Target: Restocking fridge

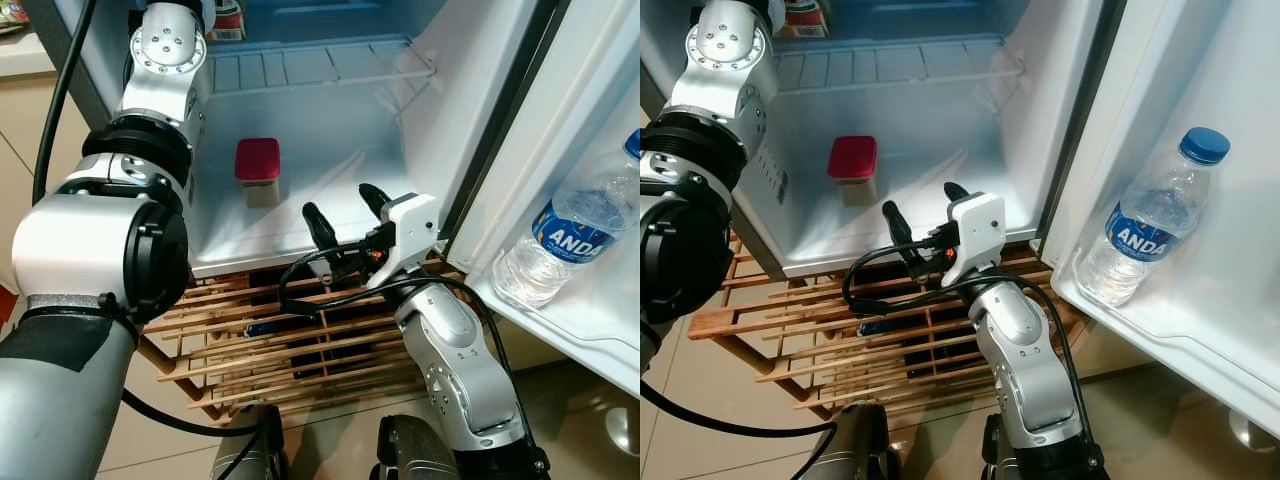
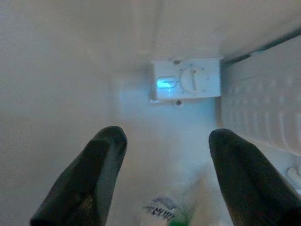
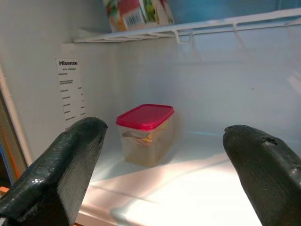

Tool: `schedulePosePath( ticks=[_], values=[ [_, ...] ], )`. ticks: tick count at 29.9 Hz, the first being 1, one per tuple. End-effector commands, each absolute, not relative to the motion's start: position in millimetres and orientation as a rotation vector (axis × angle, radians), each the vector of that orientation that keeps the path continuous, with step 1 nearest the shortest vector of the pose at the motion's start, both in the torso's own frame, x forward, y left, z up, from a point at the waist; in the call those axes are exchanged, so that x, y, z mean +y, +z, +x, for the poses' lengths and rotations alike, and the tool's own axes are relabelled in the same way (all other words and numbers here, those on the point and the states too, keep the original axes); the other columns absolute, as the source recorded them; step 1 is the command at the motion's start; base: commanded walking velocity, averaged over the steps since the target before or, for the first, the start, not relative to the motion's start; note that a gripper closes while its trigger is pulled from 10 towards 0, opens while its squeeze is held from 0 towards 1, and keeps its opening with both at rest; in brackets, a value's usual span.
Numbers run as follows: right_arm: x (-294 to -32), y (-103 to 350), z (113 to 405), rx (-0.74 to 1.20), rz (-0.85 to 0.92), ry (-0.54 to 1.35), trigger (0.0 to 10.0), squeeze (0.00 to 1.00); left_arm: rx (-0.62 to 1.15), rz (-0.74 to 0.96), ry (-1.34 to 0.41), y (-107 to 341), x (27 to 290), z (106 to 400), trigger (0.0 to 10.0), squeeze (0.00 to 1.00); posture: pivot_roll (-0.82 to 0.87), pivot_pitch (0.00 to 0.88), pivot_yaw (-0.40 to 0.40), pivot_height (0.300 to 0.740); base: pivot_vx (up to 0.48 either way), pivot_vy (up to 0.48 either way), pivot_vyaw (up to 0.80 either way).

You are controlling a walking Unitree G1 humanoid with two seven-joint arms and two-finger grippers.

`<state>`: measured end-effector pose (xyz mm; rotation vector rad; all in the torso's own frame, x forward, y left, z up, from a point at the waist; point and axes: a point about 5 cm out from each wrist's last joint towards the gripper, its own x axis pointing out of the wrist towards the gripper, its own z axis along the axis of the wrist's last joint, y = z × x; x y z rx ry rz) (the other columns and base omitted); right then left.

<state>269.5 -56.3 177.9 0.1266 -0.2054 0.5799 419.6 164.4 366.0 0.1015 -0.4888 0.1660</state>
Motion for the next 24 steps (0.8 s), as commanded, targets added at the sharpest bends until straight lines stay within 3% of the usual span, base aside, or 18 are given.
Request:
schedulePosePath(
  ticks=[1,12,16,24],
  values=[
    [-54,181,269,-0.21,0.134,0.593,10.0,0.0,-0.454,0.064,0.184,362,172,421,10.0,1.0,-0.16,0.075,0.045,0.652,0.0,0.0,0.0],
    [-55,179,267,-0.202,0.127,0.6,10.0,0.0,-0.443,0.079,0.204,360,174,421,10.0,1.0,-0.16,0.068,0.036,0.652,0.0,0.0,0.0],
    [-56,178,268,-0.198,0.124,0.605,10.0,0.0,-0.546,0.104,0.06,376,144,417,10.0,1.0,-0.14,0.063,0.023,0.652,0.0,0.0,0.0],
    [-55,177,271,-0.192,0.121,0.62,10.0,0.0,-0.667,0.203,-0.092,381,110,409,10.0,1.0,-0.12,0.041,0.009,0.652,0.0,0.0,0.0]
  ],
)
